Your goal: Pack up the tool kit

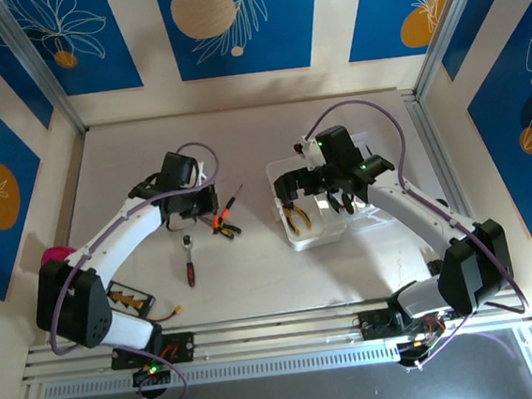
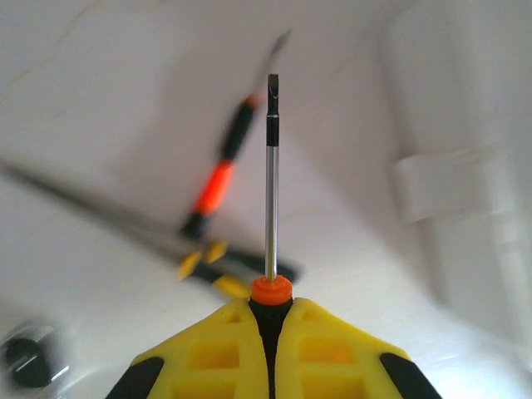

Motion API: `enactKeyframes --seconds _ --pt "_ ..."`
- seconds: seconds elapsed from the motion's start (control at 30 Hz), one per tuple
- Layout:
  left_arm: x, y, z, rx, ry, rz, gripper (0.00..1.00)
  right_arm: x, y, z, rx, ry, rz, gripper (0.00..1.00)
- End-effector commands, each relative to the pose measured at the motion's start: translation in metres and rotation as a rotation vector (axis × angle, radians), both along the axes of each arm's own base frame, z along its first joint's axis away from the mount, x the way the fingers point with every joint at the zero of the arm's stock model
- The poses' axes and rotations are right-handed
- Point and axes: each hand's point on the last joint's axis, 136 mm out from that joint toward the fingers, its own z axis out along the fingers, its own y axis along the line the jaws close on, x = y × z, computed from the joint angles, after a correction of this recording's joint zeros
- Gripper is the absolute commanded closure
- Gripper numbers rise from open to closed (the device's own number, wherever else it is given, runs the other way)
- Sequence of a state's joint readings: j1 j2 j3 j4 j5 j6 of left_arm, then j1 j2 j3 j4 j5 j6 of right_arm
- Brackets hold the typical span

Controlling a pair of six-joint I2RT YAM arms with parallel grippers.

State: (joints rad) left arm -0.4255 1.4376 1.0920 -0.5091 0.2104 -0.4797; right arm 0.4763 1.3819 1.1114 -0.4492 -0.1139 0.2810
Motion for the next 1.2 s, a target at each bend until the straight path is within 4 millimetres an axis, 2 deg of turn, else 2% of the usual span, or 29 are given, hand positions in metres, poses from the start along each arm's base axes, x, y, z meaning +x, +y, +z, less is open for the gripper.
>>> enactKeyframes --seconds 0.0,0.07,0.2,0.33,0.47,0.53,0.63,0.87,0.9,1.0,1.07,1.1,1.17 --pt "0.023 -0.057 0.075 -0.308 -0.155 -0.093 1.0 -0.012 0.032 0.028 0.185 -0.023 0.107 0.01" --pt "0.03 -0.072 0.091 -0.381 -0.185 -0.11 1.0 -0.012 0.039 0.03 0.207 -0.023 0.123 0.0" --pt "0.037 -0.099 0.112 -0.514 -0.203 -0.162 1.0 -0.01 0.05 0.032 0.244 -0.017 0.146 0.14" --pt "0.037 -0.111 0.113 -0.536 -0.204 -0.186 1.0 -0.004 0.061 0.032 0.263 -0.009 0.157 0.22" --pt "0.035 -0.113 0.109 -0.545 -0.201 -0.187 1.0 0.005 0.072 0.032 0.271 -0.006 0.168 0.29" --pt "0.033 -0.114 0.109 -0.549 -0.199 -0.192 1.0 0.009 0.077 0.031 0.266 -0.001 0.172 0.36" --pt "0.029 -0.115 0.107 -0.551 -0.197 -0.2 1.0 0.015 0.082 0.031 0.269 0.002 0.175 0.51" --pt "0.02 -0.108 0.087 -0.498 -0.17 -0.211 0.99 0.018 0.084 0.038 0.281 -0.008 0.171 0.98" --pt "0.02 -0.102 0.084 -0.456 -0.173 -0.199 0.75 0.016 0.081 0.039 0.275 -0.009 0.167 1.0" --pt "0.025 -0.069 0.078 -0.274 -0.214 -0.145 0.27 0.01 0.063 0.04 0.236 -0.009 0.141 1.0" --pt "0.031 -0.037 0.075 -0.121 -0.247 -0.074 0.05 0.007 0.041 0.036 0.193 -0.001 0.098 1.0" --pt "0.033 -0.02 0.075 -0.046 -0.258 -0.04 0.0 0.006 0.026 0.034 0.164 0.005 0.072 1.0" --pt "0.034 0.011 0.072 0.081 -0.256 0.014 0.0 0.004 -0.007 0.026 0.085 0.024 0.005 1.0"
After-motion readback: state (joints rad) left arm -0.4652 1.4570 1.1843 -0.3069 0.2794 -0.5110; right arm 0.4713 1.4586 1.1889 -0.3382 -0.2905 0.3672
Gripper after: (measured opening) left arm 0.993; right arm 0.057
